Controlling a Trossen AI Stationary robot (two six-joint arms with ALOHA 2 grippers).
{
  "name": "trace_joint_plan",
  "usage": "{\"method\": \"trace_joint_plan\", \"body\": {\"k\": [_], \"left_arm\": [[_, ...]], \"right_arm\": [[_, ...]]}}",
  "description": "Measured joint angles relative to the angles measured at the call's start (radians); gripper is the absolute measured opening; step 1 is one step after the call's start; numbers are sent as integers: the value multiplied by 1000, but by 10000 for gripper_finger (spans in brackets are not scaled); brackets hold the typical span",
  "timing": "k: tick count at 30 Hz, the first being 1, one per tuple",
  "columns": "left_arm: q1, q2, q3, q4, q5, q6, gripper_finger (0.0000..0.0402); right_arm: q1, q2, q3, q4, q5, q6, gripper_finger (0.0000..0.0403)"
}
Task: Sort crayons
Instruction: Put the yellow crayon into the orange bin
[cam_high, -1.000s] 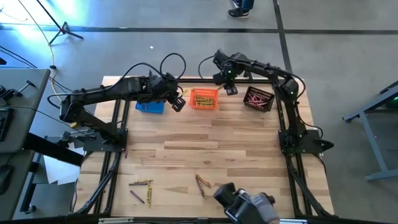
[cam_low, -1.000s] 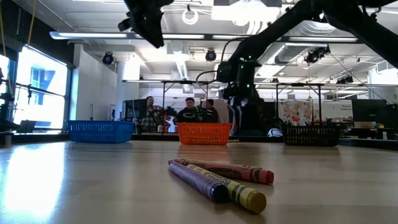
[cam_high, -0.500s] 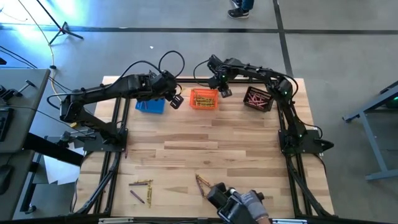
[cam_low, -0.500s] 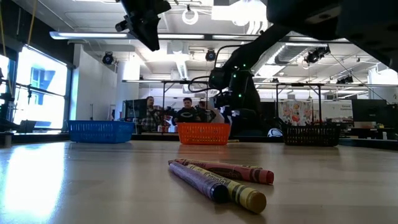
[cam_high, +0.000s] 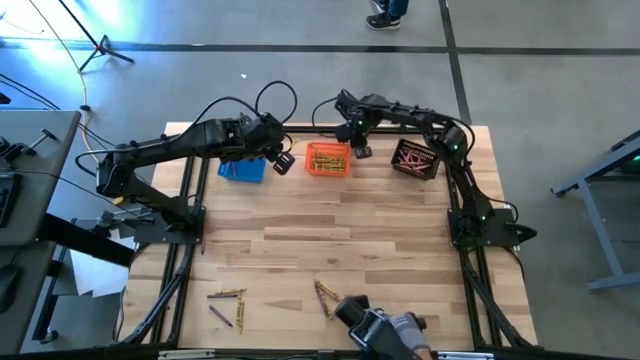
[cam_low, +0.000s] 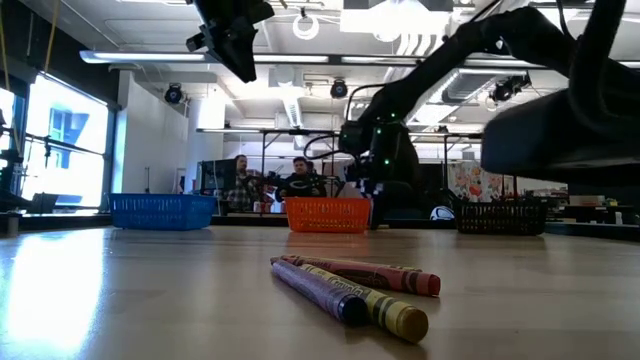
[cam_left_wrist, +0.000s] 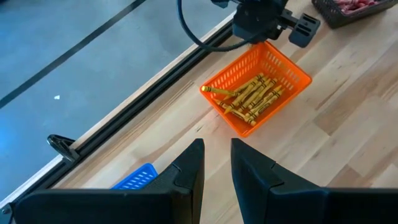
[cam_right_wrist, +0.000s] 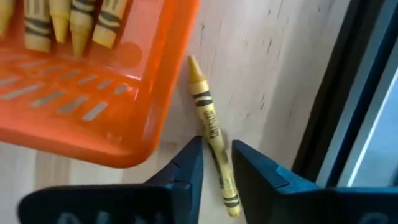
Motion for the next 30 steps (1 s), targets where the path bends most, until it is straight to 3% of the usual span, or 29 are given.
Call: {"method": "trace_joint_plan", "body": {"k": [6, 12, 23, 27, 30], "left_arm": [[0, 0, 0, 1, 0, -6, 65], [0, 0, 0, 2, 0, -8, 65], [-2, 0, 0, 4, 0, -27, 65], [-3, 0, 0, 4, 1, -34, 65], [-3, 0, 0, 4, 1, -34, 65]], "right_arm": [[-13, 0, -2, -10, -45, 136, 12], [-30, 2, 28, -25, -58, 250, 16], [-39, 11, 388, -88, -49, 499, 7], [-18, 6, 533, -157, -177, 617, 7], [12, 1, 550, -173, -323, 736, 7]]}}
